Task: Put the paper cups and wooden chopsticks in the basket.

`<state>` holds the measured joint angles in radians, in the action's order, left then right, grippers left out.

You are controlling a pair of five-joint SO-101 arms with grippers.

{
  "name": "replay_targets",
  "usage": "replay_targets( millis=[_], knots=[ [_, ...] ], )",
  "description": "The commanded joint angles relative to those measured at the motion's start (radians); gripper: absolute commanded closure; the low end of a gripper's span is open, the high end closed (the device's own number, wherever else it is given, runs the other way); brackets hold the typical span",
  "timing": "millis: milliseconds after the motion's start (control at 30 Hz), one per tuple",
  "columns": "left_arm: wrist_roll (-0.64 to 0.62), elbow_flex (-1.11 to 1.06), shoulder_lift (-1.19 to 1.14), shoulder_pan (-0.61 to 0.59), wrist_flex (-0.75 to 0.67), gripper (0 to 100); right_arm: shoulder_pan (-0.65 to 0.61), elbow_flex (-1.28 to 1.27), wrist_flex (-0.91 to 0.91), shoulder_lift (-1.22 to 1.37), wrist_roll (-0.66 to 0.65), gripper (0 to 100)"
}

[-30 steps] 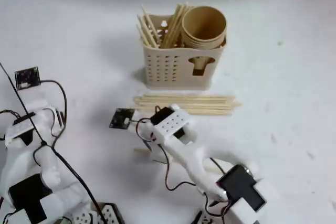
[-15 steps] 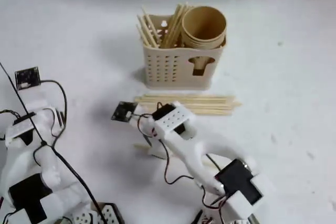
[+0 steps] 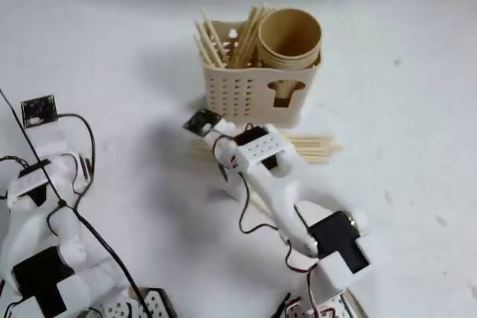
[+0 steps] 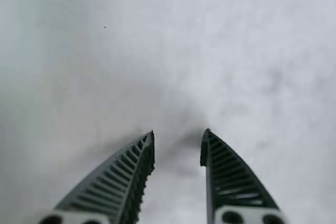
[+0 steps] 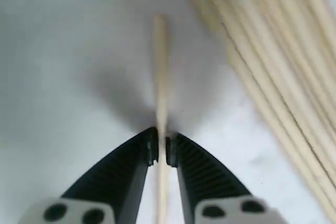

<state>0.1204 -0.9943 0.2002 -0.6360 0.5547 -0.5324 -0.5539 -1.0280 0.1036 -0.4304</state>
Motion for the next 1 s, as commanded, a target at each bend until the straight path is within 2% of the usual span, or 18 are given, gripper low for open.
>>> replay_targets(
  millis=[0, 100, 267, 433, 700, 833, 967],
  knots=[
    [-0.011, 0.002, 0.007, -0.012, -0.009, 84, 0.031, 0.031, 0.021, -0.002, 0.029, 86.9],
    [-0.011, 0.002, 0.007, -0.012, -0.009, 84, 0.024, 0.028, 0.021, -0.001, 0.021, 83.4],
    [-0.011, 0.002, 0.007, -0.012, -0.009, 84, 0.024, 0.028, 0.016, -0.005, 0.020, 98.5],
    [-0.011, 0.002, 0.007, -0.012, -0.009, 84, 0.022, 0.031, -0.030, -0.061, 0.020, 98.2],
    [-0.011, 0.002, 0.007, -0.012, -0.009, 84, 0.022, 0.031, -0.176, -0.495, 0.029, 98.1],
    [-0.009, 0.002, 0.007, -0.012, -0.009, 84, 0.030, 0.057, -0.194, -0.717, 0.092, 98.1],
    [-0.006, 0.002, 0.007, -0.012, -0.009, 84, 0.031, 0.187, -0.245, -0.769, 0.135, 98.1]
  ],
)
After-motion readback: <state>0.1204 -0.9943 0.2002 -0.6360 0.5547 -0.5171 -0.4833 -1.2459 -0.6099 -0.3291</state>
